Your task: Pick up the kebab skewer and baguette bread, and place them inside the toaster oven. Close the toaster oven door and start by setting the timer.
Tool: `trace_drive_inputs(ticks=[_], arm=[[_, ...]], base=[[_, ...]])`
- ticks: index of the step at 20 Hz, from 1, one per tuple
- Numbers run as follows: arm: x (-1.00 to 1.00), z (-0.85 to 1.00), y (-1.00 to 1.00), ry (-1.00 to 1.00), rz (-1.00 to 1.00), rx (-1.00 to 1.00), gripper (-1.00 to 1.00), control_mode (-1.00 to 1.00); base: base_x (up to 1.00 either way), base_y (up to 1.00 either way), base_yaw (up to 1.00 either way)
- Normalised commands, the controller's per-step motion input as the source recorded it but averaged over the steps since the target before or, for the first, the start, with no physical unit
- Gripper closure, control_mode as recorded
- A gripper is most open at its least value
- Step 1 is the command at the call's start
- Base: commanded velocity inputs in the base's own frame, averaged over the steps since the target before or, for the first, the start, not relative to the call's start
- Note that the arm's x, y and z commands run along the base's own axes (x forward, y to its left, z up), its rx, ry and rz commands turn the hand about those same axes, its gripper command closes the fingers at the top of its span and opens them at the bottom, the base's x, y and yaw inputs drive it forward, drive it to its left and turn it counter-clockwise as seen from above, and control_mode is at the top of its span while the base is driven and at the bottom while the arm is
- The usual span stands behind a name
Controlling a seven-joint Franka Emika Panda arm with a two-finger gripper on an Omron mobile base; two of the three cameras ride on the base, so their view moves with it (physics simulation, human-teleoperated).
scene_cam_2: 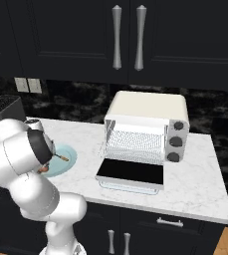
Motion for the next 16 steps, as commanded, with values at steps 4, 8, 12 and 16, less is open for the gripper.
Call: trace_drive_inputs(ticks=[4, 8, 12, 16], arm=[[-0.6, 0.57, -0.45, -0.02, 0.0, 0.04, 1.0, -1.0], [-0.3, 0.88, -0.63, 0.0, -0.12, 0.1, 1.0, -1.0], [-0.31, 0.79, -0.82, -0.01, -0.27, 0.08, 1.0, -1.0], [-0.17, 0.65, -0.77, 0.0, -0.37, 0.01, 1.0, -1.0]], base=[[0.0, 0.0, 0.0], [0.0, 0.0, 0.0], [0.0, 0.0, 0.0], [0.0, 0.0, 0.0]])
